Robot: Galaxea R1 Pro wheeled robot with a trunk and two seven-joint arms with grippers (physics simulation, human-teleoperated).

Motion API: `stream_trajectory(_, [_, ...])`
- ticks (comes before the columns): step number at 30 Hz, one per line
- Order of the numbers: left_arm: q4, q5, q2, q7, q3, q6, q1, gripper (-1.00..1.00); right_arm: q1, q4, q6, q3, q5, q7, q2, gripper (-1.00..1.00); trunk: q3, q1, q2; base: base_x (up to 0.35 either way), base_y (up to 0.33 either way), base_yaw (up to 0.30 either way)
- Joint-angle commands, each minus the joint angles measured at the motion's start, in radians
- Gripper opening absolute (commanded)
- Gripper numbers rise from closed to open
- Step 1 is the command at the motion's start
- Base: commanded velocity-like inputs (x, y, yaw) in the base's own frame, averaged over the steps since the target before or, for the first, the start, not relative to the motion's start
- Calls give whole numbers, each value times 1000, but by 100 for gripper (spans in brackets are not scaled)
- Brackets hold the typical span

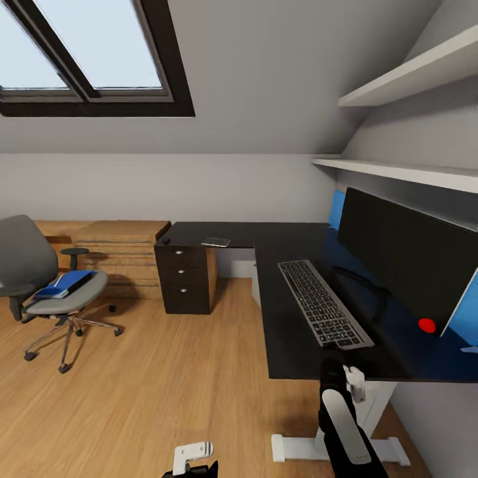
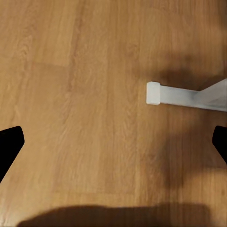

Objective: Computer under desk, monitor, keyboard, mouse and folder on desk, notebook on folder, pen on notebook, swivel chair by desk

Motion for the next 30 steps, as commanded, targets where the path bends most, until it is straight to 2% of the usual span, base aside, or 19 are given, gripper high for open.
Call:
stream_trajectory(1, [-2, 11, 0, 8, -1, 3, 0, 100, -1, -2, -3, -1, -5, -2, 0, -100, -1, 0, -1, 0, 0, -23])
stream_trajectory(2, [-3, 11, 1, 8, -1, 3, 0, 100, -3, -37, -3, -2, -28, 2, 0, -100, -1, 0, -1, 0, 0, -7])
stream_trajectory(6, [-4, 11, 1, 8, -1, 3, 0, 100, -4, -65, -3, 6, -96, 6, 0, -100, -1, 0, -1, 0, 0, -2])
stream_trajectory(13, [-5, 11, 1, 8, 1, 3, 0, 100, -4, -60, 0, 4, -103, 7, -1, -100, -1, 0, -1, 0, 0, 0])
stream_trajectory(22, [-5, 11, 1, 9, 0, 3, 0, 100, -6, 10, -7, 7, -91, -3, -1, -100, -1, 0, -1, 0, 0, 0])
stream_trajectory(23, [-5, 11, 1, 9, 0, 3, 0, 100, -6, 12, -8, 7, -48, -36, 0, -100, -1, 0, -1, 144, 0, 0])
stream_trajectory(26, [-5, 11, 1, 9, -2, 3, 0, 100, -11, 9, -8, 7, 12, -118, 1, -100, -1, 0, -1, 213, 0, 0])
stream_trajectory(30, [-5, 11, 1, 9, -3, 3, 1, 100, -16, 8, -8, 7, 23, -162, 2, -100, -1, 0, -1, 82, 0, 0])
